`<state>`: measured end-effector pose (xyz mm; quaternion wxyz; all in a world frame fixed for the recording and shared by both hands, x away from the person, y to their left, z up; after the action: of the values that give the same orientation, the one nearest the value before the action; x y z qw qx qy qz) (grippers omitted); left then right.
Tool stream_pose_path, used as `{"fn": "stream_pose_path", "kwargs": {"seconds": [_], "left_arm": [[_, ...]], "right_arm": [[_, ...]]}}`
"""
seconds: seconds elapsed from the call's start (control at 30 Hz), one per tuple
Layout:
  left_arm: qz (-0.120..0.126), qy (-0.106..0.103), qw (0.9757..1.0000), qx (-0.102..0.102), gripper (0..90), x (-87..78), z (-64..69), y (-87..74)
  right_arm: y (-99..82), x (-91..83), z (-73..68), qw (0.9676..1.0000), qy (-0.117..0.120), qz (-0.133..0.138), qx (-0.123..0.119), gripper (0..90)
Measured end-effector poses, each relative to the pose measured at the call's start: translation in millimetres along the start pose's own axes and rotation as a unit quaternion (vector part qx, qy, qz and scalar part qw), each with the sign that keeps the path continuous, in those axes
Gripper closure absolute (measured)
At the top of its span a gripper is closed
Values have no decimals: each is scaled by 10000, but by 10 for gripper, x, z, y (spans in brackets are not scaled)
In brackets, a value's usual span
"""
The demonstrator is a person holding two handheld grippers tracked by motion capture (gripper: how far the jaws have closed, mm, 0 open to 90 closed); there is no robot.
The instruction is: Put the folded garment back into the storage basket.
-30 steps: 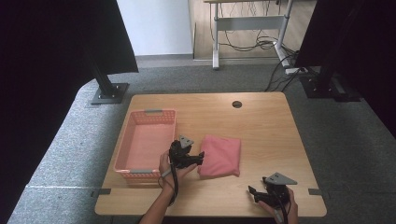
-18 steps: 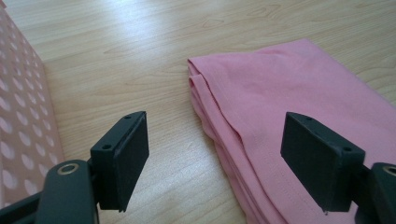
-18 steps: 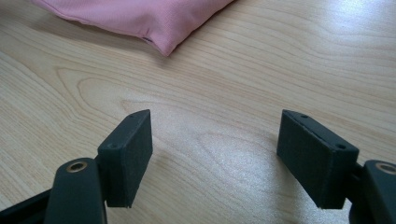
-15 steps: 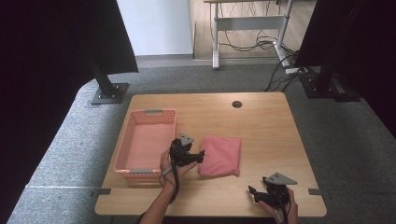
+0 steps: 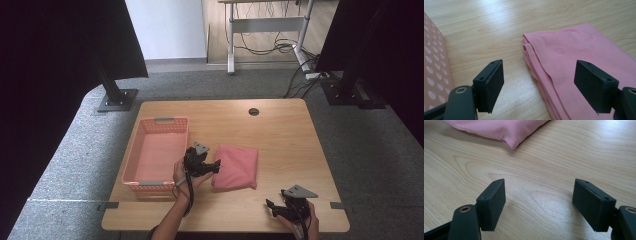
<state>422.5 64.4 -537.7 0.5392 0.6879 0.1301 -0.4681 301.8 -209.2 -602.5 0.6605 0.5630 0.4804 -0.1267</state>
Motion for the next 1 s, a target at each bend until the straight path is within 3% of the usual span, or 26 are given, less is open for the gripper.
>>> {"fn": "stream_pose_path", "kwargs": {"seconds": [1.0], "left_arm": [[-29, 86, 9999, 91, 238, 53, 6, 139]], "right_arm": [[0, 2, -2, 10000, -14, -4, -32, 264]]}}
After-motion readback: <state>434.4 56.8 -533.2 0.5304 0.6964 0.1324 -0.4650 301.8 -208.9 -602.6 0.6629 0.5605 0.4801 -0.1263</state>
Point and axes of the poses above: each handheld gripper's, and its own axes: x roughly forward along the jaws, y roughly out of its top, z roughly to its right, the point moved 6 cm from there along x, roughly forward along the jaws, and after that the axes turned 13 degrees about -z, right-handed, at the moved point
